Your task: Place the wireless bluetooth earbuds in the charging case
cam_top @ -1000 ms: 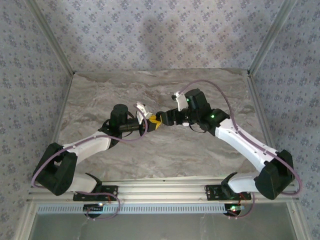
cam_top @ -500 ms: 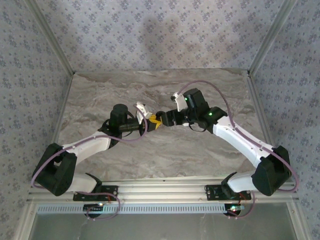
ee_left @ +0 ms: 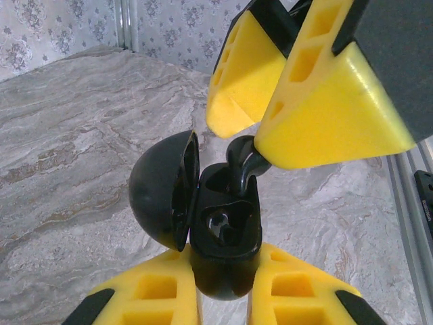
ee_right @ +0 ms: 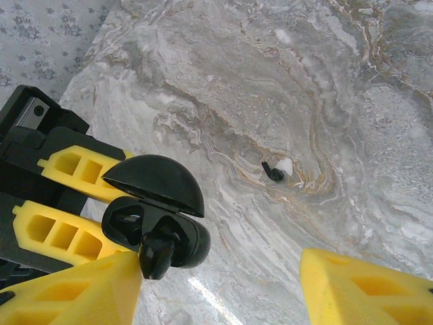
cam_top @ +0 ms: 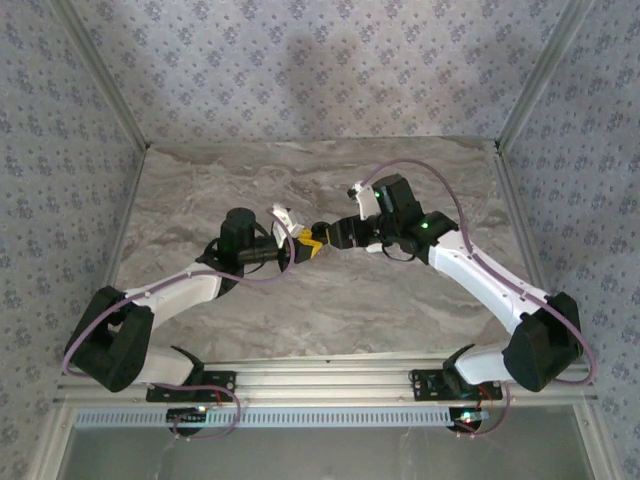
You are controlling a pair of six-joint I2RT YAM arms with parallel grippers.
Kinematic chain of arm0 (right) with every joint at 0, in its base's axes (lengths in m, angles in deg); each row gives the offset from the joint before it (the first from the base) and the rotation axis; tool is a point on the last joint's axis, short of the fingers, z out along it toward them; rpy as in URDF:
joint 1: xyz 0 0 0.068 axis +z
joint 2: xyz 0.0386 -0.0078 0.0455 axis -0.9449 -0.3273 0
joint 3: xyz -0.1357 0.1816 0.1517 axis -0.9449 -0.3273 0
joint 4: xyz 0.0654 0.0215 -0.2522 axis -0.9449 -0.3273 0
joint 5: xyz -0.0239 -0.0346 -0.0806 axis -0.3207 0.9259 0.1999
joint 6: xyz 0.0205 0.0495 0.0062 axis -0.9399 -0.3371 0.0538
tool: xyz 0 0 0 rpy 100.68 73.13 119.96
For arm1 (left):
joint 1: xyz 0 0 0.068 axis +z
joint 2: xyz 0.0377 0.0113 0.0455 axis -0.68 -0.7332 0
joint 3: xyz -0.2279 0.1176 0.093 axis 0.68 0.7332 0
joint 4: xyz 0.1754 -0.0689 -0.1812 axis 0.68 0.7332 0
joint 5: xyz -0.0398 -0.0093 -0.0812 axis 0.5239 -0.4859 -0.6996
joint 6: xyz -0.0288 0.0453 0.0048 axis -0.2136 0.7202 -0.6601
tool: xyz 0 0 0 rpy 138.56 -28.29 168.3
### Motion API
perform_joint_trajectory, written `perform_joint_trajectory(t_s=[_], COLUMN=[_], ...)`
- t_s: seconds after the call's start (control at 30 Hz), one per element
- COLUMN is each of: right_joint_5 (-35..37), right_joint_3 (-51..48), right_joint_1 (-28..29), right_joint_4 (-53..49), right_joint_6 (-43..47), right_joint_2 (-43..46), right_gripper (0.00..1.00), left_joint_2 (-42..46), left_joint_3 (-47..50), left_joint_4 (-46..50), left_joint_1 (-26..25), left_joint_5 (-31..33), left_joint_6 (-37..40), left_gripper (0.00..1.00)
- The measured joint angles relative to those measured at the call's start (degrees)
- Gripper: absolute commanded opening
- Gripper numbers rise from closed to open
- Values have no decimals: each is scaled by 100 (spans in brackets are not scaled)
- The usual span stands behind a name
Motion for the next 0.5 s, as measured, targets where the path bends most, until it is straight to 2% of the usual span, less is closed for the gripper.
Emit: perform_joint_trajectory(t_s=[0.5], right_joint_5=[-601], right_joint_3=[-92], right_joint_1=[-105], right_joint_4=[299], right_joint_6=[-22], right_joint_2=[79], right_gripper=[66], left_joint_2=[146], left_joint_3=[0], left_joint_4=[0], left_joint_1=[0], left_joint_5=[-2], left_joint_6=[-2], left_gripper=[16])
